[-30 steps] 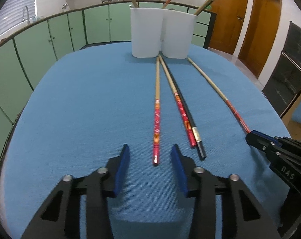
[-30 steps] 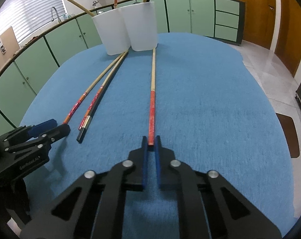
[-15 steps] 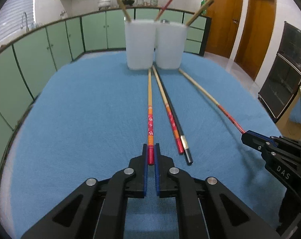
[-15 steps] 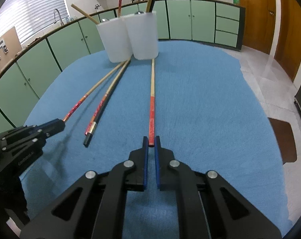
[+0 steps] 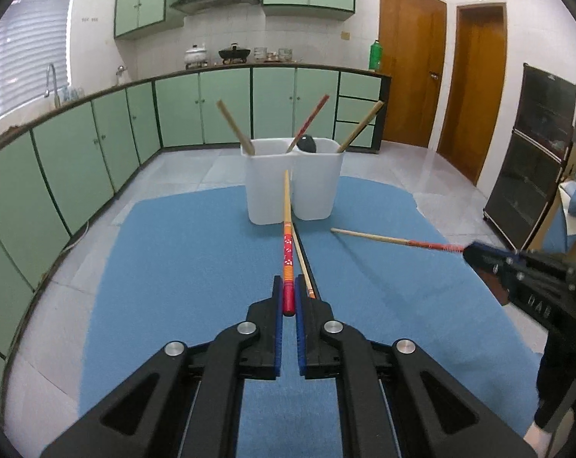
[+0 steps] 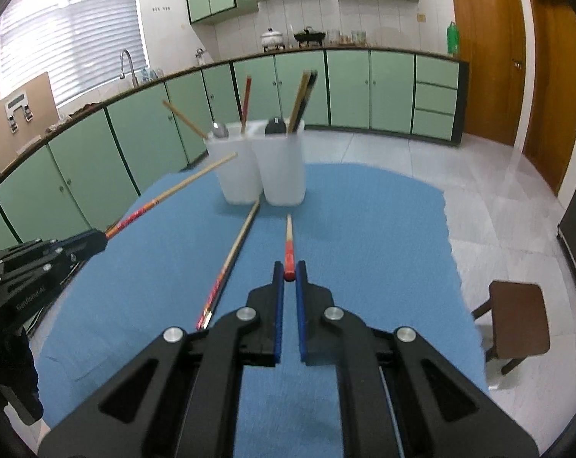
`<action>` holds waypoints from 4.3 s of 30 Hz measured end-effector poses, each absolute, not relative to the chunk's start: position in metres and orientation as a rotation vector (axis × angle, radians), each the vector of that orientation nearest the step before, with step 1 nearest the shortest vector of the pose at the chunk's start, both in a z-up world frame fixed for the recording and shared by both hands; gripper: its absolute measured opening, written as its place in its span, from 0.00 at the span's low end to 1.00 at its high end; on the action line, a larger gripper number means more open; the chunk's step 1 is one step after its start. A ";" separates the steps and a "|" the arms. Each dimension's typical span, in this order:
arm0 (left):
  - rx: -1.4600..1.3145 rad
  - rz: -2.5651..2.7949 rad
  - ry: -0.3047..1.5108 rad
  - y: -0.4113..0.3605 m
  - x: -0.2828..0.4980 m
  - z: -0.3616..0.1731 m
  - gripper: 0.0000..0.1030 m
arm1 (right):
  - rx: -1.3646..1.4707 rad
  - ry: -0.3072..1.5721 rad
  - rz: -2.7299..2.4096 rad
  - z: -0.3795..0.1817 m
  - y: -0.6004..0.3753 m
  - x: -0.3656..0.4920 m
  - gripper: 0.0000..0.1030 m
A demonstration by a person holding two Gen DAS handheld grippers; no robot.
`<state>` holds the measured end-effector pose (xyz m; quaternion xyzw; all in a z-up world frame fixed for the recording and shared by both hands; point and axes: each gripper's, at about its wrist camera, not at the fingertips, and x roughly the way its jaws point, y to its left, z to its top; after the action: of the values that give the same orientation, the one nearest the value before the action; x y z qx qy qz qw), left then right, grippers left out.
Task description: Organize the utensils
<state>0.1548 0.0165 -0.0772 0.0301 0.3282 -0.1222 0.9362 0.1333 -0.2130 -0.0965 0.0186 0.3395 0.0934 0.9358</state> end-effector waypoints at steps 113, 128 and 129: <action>0.025 -0.252 0.346 -0.016 0.378 0.028 0.05 | -0.048 0.704 0.277 0.039 -0.193 0.361 0.05; 0.037 -0.253 0.379 0.005 0.308 0.021 0.63 | -0.007 0.604 0.188 0.036 -0.225 0.301 0.62; 0.038 -0.255 0.383 0.006 0.302 0.018 0.64 | 0.000 0.592 0.180 0.034 -0.229 0.290 0.66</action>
<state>0.3019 0.0060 0.0185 0.0189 0.1900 -0.1266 0.9734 0.2900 -0.2292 0.0340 0.0000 0.2915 0.0885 0.9525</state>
